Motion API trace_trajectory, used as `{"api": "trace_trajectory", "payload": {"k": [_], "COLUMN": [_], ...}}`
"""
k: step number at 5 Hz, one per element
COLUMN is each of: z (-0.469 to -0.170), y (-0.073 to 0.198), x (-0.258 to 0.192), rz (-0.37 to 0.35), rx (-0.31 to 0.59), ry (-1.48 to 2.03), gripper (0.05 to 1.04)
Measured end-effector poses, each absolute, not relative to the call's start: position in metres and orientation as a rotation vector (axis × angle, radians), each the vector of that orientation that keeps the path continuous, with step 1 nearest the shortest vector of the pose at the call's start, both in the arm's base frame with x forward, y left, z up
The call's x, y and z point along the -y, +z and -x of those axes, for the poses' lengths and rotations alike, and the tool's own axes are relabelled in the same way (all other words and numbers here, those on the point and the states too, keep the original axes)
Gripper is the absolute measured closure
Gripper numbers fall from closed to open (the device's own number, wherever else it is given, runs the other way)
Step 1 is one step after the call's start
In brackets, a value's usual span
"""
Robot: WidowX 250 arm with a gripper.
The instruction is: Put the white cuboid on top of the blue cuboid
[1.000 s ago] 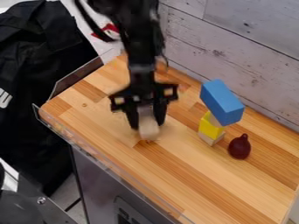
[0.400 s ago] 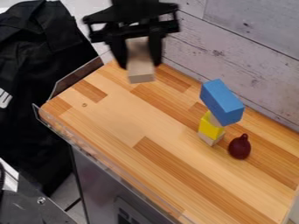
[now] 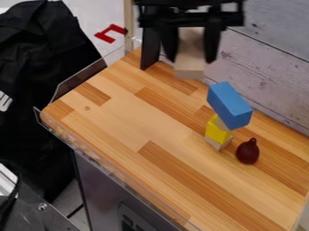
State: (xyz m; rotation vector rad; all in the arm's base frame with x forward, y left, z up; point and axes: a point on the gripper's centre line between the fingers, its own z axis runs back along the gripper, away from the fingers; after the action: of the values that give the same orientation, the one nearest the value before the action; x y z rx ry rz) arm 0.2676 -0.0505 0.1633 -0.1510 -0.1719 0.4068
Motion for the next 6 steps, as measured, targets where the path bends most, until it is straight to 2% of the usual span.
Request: {"api": "trace_trajectory", "payload": {"k": [2,3,4,6], "z": [-0.303,-0.317,-0.320,-0.317], "y": [0.143,0.128,0.117,0.112], "x": [0.066,0.071,0.069,0.074], "rz": [0.128,0.093,0.047,0.072], "rx": [0.082,0.051,0.051,0.026], "ry": [0.406,0.446,0.583,0.687], "gripper": [0.528,0.528,0.528,0.528]}}
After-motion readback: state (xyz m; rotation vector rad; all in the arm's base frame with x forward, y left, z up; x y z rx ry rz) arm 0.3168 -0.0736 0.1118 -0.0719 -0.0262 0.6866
